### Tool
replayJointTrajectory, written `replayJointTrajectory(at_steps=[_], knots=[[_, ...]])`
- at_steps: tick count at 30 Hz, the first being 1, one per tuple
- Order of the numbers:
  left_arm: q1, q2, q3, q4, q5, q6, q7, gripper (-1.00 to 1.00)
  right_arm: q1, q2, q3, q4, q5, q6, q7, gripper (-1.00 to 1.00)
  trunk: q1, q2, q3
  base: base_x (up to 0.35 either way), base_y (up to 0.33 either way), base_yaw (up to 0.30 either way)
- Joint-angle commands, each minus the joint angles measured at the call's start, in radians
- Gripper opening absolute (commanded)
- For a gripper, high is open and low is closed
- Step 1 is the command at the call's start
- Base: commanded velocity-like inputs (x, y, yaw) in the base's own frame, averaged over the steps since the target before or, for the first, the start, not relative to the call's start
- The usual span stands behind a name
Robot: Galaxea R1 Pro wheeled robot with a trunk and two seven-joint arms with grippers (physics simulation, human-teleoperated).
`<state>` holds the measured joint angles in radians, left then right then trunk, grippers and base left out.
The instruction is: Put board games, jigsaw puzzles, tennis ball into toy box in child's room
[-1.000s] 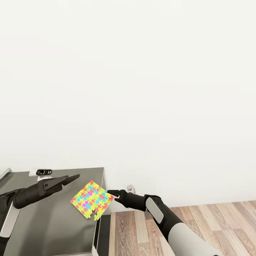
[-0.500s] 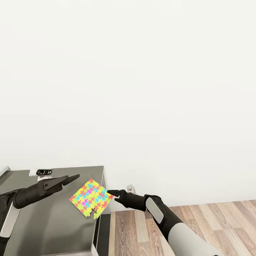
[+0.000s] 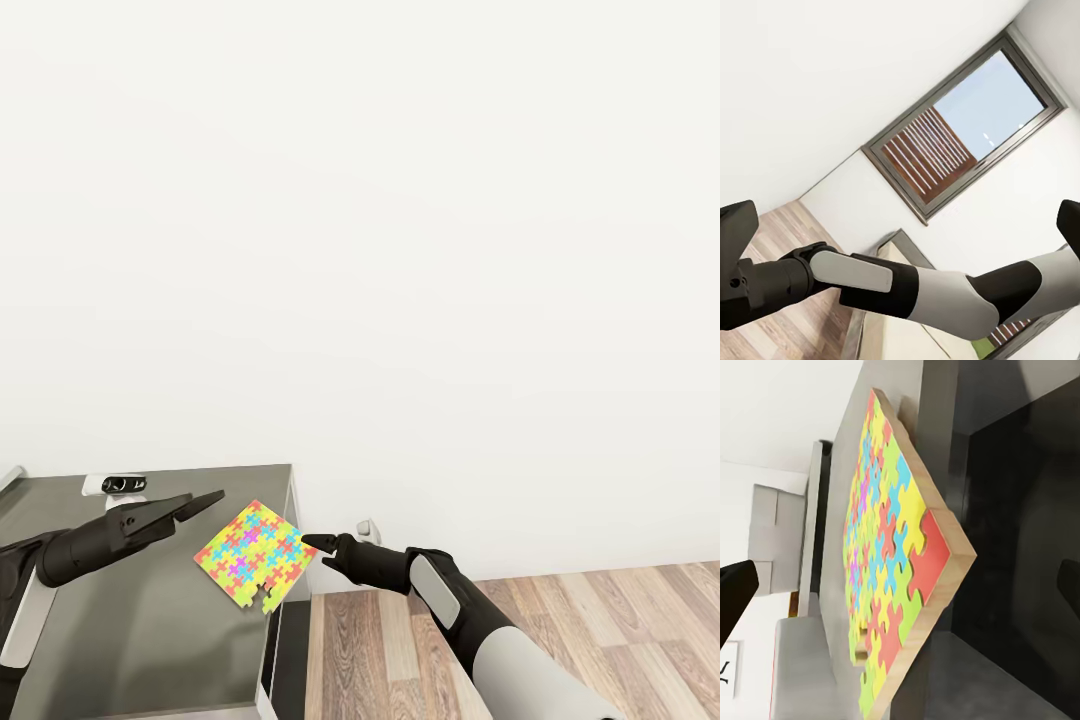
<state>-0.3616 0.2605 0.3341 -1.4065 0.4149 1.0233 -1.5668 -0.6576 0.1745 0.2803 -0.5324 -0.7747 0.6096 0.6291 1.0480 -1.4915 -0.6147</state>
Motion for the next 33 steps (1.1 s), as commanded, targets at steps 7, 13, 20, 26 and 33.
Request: replayJointTrajectory(at_steps=[7, 13, 20, 26, 33], knots=[[0.000, 0.000, -0.001, 0.000, -0.001, 0.011, -0.004, 1.00, -0.001, 0.000, 0.000, 0.000, -0.005, 0.005, 0.000, 1.00, 0.000, 0.000, -0.001, 0.090, 0.061, 0.000], [0.000, -0.001, -0.001, 0.000, -0.001, 0.011, -0.004, 1.00, -0.001, 0.000, 0.000, 0.000, -0.005, 0.004, -0.001, 1.00, 0.000, 0.000, -0.001, 0.088, 0.062, 0.000], [0.000, -0.001, -0.001, 0.000, -0.001, 0.011, -0.004, 1.00, -0.001, 0.000, 0.000, 0.000, -0.005, 0.004, -0.001, 1.00, 0.000, 0.000, -0.001, 0.014, 0.009, 0.000], [0.000, -0.001, -0.001, 0.000, -0.001, 0.011, -0.004, 1.00, -0.001, 0.000, 0.000, 0.000, -0.005, 0.004, -0.002, 1.00, 0.000, 0.000, -0.001, 0.002, 0.001, 0.000], [0.000, -0.001, -0.001, -0.001, -0.001, 0.011, -0.004, 1.00, -0.001, 0.000, 0.001, 0.000, -0.005, 0.006, -0.011, 1.00, 0.000, 0.000, -0.001, -0.025, 0.007, 0.000]])
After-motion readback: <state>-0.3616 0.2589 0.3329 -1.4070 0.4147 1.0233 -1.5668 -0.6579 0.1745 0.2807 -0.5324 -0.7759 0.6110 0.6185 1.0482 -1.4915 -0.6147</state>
